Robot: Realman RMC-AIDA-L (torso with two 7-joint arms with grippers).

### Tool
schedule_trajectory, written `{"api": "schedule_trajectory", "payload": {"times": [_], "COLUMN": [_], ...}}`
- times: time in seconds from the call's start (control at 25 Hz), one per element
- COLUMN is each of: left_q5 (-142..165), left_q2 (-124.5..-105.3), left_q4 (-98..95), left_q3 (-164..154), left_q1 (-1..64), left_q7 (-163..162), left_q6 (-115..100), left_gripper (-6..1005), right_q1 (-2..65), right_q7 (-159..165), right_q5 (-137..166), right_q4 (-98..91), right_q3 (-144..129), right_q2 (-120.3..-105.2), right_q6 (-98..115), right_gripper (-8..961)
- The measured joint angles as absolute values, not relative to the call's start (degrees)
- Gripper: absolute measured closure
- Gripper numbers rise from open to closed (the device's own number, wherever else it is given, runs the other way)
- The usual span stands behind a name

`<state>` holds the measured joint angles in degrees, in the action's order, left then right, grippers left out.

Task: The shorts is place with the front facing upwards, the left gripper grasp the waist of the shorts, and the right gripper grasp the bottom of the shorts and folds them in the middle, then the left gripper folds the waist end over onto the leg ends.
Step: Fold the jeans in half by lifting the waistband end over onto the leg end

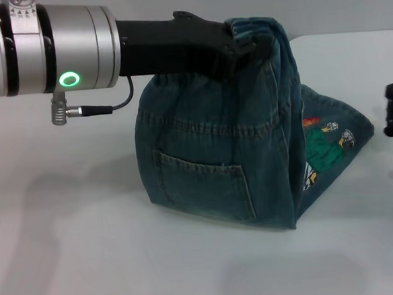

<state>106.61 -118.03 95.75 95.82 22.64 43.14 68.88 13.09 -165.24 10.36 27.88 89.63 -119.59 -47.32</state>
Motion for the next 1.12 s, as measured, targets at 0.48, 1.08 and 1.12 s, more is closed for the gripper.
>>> {"api": "schedule_trajectory", "payload": {"times": [0.48, 1.08, 1.12], "left_q5": [106.6, 106.6, 106.6], "left_q2": [-118.07, -118.08, -118.09], "left_q4": [94.9, 94.5, 94.5], "left_q3": [95.8, 95.8, 95.8], "left_q1": [23.1, 23.7, 23.7], "left_q7": [43.2, 43.2, 43.2], "left_q6": [68.9, 68.8, 68.7], "left_gripper": [913, 911, 911], "right_q1": [19.1, 23.5, 23.5], "right_q7": [-165.2, -156.2, -156.2], "right_q5": [9.0, 5.2, 5.2], "right_q4": [24.2, 24.4, 24.4], "right_q3": [83.6, 69.7, 69.7], "right_q2": [-119.77, -119.81, -119.81], "right_q6": [-46.1, -44.7, -44.7], "right_gripper": [954, 954, 954]}}
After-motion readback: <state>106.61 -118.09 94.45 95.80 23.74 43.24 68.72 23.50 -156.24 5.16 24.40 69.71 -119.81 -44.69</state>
